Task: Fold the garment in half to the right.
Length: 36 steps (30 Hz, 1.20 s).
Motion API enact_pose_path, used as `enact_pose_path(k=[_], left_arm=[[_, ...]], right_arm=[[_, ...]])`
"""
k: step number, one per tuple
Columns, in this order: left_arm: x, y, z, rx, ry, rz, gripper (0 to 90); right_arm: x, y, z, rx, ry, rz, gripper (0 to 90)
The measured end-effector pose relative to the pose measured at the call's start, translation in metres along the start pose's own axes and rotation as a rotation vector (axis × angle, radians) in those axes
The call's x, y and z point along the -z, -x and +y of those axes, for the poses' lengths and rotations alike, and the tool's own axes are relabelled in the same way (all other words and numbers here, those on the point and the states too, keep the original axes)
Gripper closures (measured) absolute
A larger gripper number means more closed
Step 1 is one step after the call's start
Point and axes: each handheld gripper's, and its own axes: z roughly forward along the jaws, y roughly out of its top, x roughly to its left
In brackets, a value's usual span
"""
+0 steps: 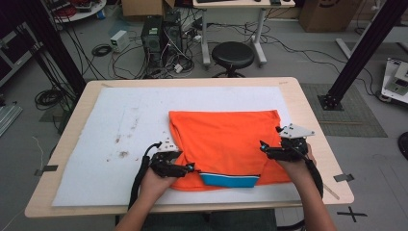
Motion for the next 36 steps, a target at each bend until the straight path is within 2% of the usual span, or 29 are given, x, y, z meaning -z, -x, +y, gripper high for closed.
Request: enact_pose_path(k=[1, 2, 3, 4, 5, 7, 9, 10, 13, 17, 19, 20, 21, 25, 26, 27, 28, 29, 30, 33, 36], left_arm=[[-0.003, 0.004, 0.002, -0.031, -0.012, 0.032, 35.5], [-0.003, 0.004, 0.002, -0.031, -0.012, 0.032, 38.3], [-0.005, 0.013, 0.002, -0.092, -0.014, 0.067, 42.2], [-0.005, 0.013, 0.002, -0.092, -0.014, 0.067, 50.7], [-0.006, 0.019, 0.002, -0.154, -0.006, 0.077, 57.9], [-0.007, 0.023, 0.002, -0.197, -0.005, 0.085, 68.8], [-0.007, 0.024, 0.002, -0.206, -0.005, 0.087, 74.3], [-0.006, 0.024, 0.002, -0.212, -0.007, 0.088, 74.3], [-0.005, 0.021, 0.001, -0.206, 0.0, 0.074, 77.7], [0.002, 0.01, 0.0, -0.142, -0.002, 0.02, 79.7], [0.011, 0.002, -0.003, -0.109, -0.003, 0.0, 80.2], [0.011, 0.002, -0.003, -0.109, -0.003, 0.0, 80.4], [0.018, -0.003, -0.006, -0.094, -0.004, 0.003, 80.5], [0.021, -0.004, -0.009, -0.09, -0.009, 0.005, 80.2], [0.021, -0.003, -0.01, -0.087, -0.002, 0.011, 74.3], [0.021, -0.004, -0.01, -0.08, 0.0, 0.011, 74.3], [0.019, -0.006, -0.01, -0.05, -0.014, -0.01, 60.3], [0.019, -0.006, -0.01, -0.05, -0.014, -0.01, 55.1], [0.018, -0.006, -0.01, -0.035, -0.008, -0.018, 55.1], [0.016, -0.006, -0.009, -0.023, 0.0, -0.024, 50.1], [0.012, -0.004, -0.008, -0.022, -0.001, -0.03, 47.8]], right_arm=[[0.0, 0.0, 0.0, 0.0, 0.0, -0.002, 21.6], [0.0, 0.0, 0.0, 0.0, 0.0, -0.002, 21.6], [-0.001, 0.0, 0.0, 0.005, -0.004, -0.002, 21.6], [-0.001, 0.0, 0.0, 0.005, -0.004, -0.002, 21.6], [-0.002, -0.001, 0.0, 0.005, -0.006, 0.0, 21.6], [-0.003, -0.001, 0.0, 0.004, -0.01, 0.002, 21.6], [-0.004, -0.002, 0.0, 0.008, -0.01, 0.002, 21.6], [-0.004, -0.002, 0.0, 0.008, -0.014, 0.003, 21.6], [-0.004, -0.002, -0.001, 0.008, -0.013, 0.003, 21.6], [-0.003, -0.001, -0.002, 0.001, -0.011, 0.003, 21.6], [-0.004, 0.0, -0.003, -0.002, -0.017, 0.002, 21.6], [-0.005, 0.001, -0.003, -0.001, -0.016, 0.003, 21.6], [-0.005, 0.0, -0.003, -0.006, -0.018, 0.003, 21.6], [-0.008, 0.0, -0.003, -0.003, -0.02, 0.009, 21.6], [-0.009, -0.001, -0.002, 0.001, -0.022, 0.014, 21.6], [-0.009, -0.001, -0.002, 0.001, -0.022, 0.014, 21.6], [-0.011, -0.002, -0.002, 0.007, -0.023, 0.017, 21.6], [-0.011, -0.002, -0.002, 0.007, -0.023, 0.017, 21.6], [-0.011, -0.003, -0.001, 0.006, -0.025, 0.019, 21.6], [-0.011, -0.003, -0.001, 0.001, -0.025, 0.016, 21.6], [-0.01, -0.002, -0.002, -0.004, -0.023, 0.013, 21.6]])
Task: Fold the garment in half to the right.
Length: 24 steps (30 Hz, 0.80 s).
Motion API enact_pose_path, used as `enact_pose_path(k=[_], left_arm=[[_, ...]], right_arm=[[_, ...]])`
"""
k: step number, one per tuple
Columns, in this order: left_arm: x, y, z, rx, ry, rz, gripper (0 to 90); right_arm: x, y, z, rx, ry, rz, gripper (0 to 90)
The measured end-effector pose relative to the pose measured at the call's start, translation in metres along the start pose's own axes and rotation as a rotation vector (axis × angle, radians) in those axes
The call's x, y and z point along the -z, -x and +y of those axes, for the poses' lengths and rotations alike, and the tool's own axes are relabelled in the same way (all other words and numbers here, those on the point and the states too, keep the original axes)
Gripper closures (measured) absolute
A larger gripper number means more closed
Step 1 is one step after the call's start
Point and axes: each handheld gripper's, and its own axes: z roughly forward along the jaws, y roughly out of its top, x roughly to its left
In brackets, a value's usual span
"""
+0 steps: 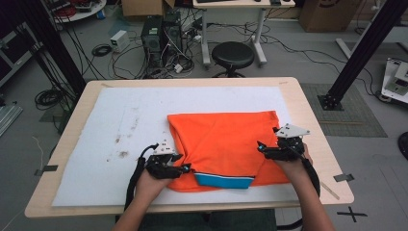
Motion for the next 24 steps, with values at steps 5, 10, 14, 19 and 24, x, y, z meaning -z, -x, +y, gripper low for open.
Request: enact_pose_path(k=[5, 10, 14, 19, 24], left_arm=[[-0.005, 0.004, 0.002, -0.011, -0.003, 0.008, 48.6], [-0.006, 0.012, 0.002, -0.071, -0.011, 0.043, 66.0], [-0.005, 0.012, 0.001, -0.076, -0.011, 0.031, 75.7], [0.0, 0.005, -0.001, -0.054, -0.013, 0.005, 76.8], [0.001, 0.005, -0.003, -0.058, -0.006, 0.004, 76.8]], right_arm=[[0.0, 0.001, -0.001, -0.004, -0.002, -0.003, 21.6], [-0.001, 0.0, 0.0, 0.006, -0.005, 0.002, 21.6], [-0.001, 0.0, 0.004, 0.014, 0.002, 0.014, 21.6], [-0.006, 0.002, 0.016, 0.031, 0.015, 0.056, 21.6], [-0.015, 0.006, 0.039, 0.03, 0.022, 0.097, 21.6]])
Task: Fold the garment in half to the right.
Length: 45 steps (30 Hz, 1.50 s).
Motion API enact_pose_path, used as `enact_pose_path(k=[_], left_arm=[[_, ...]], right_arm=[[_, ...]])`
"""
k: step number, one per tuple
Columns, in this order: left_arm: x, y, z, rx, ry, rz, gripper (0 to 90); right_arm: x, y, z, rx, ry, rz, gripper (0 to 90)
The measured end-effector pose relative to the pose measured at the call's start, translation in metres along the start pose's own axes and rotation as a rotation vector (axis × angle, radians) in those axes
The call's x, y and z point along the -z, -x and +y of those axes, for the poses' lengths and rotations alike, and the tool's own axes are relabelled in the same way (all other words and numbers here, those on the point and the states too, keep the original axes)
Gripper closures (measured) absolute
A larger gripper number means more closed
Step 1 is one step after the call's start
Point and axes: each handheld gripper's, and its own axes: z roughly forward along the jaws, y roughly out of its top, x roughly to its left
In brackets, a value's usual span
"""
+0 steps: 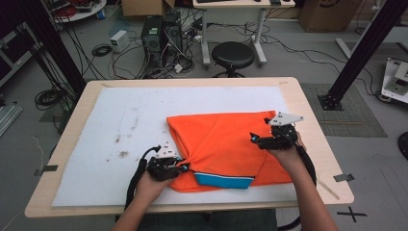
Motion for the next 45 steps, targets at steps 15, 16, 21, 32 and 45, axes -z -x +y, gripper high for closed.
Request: enact_pose_path(k=[15, 16, 21, 32, 45], left_arm=[[-0.001, 0.002, -0.001, -0.018, 0.006, 0.015, 76.3], [-0.001, 0.002, -0.001, -0.018, 0.006, 0.015, 76.2], [-0.001, 0.003, -0.001, -0.019, 0.009, 0.017, 76.1], [-0.001, 0.003, -0.001, -0.018, 0.008, 0.015, 75.9], [-0.001, 0.004, -0.001, -0.03, 0.007, 0.023, 75.9]], right_arm=[[-0.044, 0.002, 0.078, 0.05, -0.019, 0.105, 21.6], [-0.047, 0.003, 0.082, 0.049, -0.023, 0.116, 21.6], [-0.062, 0.003, 0.1, 0.047, -0.03, 0.146, 21.6], [-0.089, -0.002, 0.126, 0.037, -0.048, 0.171, 21.6], [-0.124, -0.019, 0.155, 0.062, -0.069, 0.211, 21.6]])
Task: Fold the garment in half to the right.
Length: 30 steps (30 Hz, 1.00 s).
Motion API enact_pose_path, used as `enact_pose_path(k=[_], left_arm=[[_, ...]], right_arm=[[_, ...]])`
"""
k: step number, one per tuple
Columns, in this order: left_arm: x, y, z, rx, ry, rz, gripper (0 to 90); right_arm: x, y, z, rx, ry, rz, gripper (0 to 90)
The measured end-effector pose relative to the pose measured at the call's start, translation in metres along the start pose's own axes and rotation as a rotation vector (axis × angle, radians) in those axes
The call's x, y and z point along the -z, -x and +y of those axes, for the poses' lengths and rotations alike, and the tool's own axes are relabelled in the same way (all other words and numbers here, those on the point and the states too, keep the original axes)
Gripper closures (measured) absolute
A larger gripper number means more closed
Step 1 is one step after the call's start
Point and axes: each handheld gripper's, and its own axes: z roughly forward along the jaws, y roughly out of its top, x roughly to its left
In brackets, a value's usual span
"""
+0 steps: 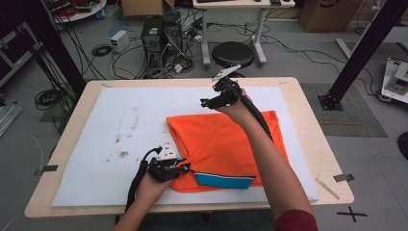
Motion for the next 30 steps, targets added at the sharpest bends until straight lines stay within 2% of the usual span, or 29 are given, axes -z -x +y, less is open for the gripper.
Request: enact_pose_path(k=[5, 14, 30], left_arm=[[0.0, 0.001, 0.0, -0.007, 0.001, 0.007, 75.8], [0.0, 0.002, 0.0, -0.016, -0.004, 0.014, 75.8], [-0.001, 0.002, 0.0, -0.012, -0.002, 0.013, 75.8]], right_arm=[[-0.011, -0.005, 0.007, 0.012, -0.012, 0.013, 21.6], [-0.043, -0.016, 0.018, 0.028, -0.055, 0.052, 21.6], [-0.087, -0.034, 0.021, 0.041, -0.103, 0.107, 21.6]])
